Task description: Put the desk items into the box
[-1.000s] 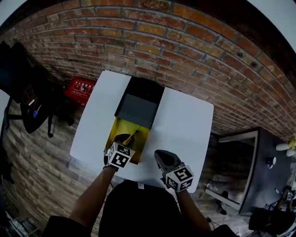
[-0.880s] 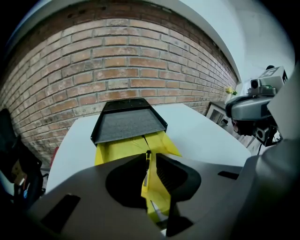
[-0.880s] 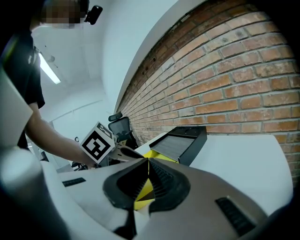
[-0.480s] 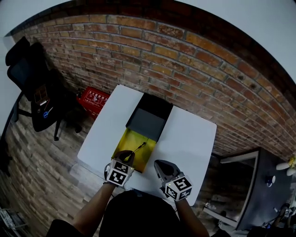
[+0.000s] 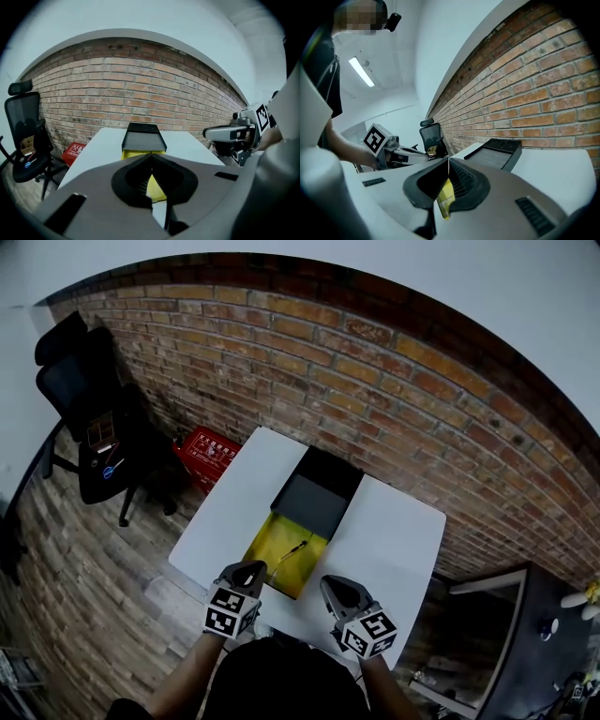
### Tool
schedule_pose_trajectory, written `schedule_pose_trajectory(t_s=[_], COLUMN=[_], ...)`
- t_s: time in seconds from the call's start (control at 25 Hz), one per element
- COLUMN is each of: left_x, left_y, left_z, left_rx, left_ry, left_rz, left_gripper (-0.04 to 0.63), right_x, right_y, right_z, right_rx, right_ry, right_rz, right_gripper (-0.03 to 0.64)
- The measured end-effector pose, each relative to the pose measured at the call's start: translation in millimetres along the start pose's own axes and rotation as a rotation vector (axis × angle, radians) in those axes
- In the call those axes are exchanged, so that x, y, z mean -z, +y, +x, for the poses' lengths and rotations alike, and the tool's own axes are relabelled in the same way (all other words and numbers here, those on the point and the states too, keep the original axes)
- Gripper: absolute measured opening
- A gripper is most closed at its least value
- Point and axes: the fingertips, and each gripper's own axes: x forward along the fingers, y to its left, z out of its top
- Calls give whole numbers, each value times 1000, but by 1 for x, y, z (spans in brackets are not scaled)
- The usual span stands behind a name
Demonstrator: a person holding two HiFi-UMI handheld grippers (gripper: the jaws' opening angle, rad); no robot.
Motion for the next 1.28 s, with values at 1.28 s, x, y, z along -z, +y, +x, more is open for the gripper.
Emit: schedule_pose_trajectory(t_s=[1.28], left_x=[-5], left_y=[14], left_z=[-33], left_rx=[-12], left_ry=[-127], left_rz=[-56], left_gripper=[14], right_x=[-14], right_y=[-14], right_z=[-16], right_rx=[56], right_ry=[-46], right_rz=[16], right_gripper=[21])
